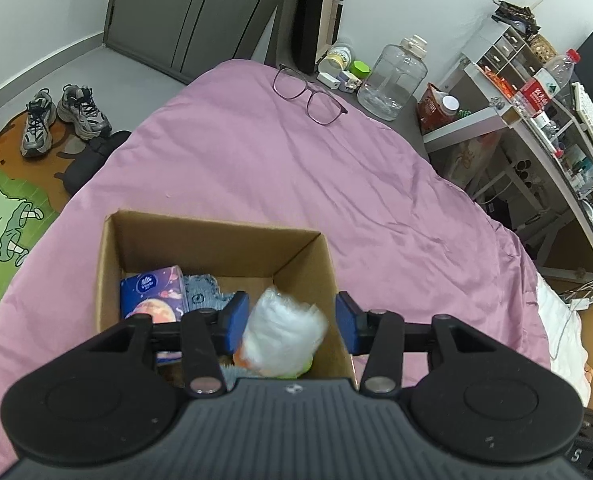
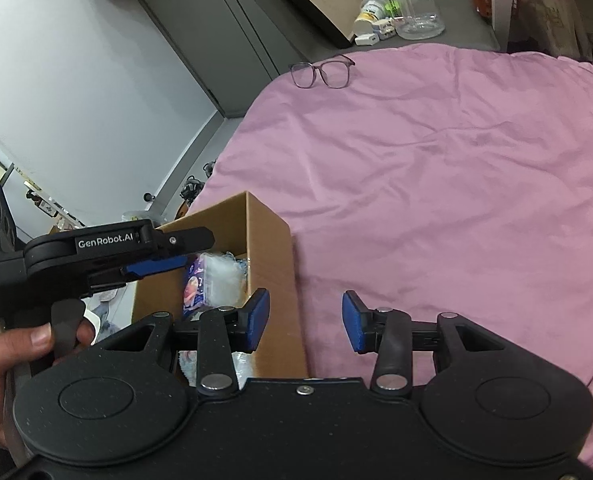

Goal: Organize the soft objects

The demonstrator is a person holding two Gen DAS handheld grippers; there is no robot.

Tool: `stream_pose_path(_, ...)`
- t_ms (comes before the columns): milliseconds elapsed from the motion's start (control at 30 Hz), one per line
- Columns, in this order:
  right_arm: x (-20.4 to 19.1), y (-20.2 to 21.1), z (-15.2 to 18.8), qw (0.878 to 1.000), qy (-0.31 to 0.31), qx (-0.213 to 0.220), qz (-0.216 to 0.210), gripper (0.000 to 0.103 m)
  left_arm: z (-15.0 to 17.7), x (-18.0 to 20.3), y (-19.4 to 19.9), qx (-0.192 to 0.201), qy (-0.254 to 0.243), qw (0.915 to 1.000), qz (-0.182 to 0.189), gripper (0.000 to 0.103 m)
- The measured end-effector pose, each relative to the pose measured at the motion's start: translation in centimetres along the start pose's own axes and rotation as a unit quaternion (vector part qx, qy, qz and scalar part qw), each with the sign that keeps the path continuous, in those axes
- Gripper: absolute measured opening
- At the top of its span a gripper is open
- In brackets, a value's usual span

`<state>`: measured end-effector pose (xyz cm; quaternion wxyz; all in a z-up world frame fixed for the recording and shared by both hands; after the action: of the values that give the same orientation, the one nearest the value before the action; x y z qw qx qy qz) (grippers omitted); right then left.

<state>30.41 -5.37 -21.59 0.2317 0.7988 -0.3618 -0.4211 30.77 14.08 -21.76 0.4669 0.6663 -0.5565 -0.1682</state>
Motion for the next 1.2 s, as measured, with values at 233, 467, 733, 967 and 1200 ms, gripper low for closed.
stream_pose_path(233,0.8,-0.4,0.0,1.0,-0.008,-0.007,-0.005,0.041,-0.1,-0.9,-0.4,-0.012,0.002,0.9995,-0.031,0.057)
stream_pose_path(467,0.8,0.6,0.2,1.0,-0.006,-0.004,-0.011,0.048,-0.2,-2.2,0.9,-0.011,0.009,0.9982,-0.058,0.068)
stream_pose_path(733,0.6,3.4,0.3,1.0,0.001,0.006,-0.011,0.056,1.1,-2.3,3.5,-0.014,0.008,0.9971,-0.075,0.078)
stream_pose_path(967,-1.0,6.9,-0.2,0.999,0.031,0.023,-0.006,0.074,2.6,-1.9,6.9,-0.013,0.014,0.9959,-0.088,0.082)
stream_pose_path(1200,-1.6,10.2,-0.3,0.998,0.046,0.034,0.007,0.089,4.1,-0.3,10.4,-0.008,-0.009,0.9956,-0.093,0.083)
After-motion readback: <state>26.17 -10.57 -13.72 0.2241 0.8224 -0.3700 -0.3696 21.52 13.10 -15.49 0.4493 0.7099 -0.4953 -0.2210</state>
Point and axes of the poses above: each gripper's, at about its wrist camera, not at the fingertips, and y roughly against the way its jaws point, x to its right, z to its underside, the point moved 9 cm from there along -y, roughly the way its jaws point, and after that the axes turned 9 degrees about -z, right-handed, at the moved point
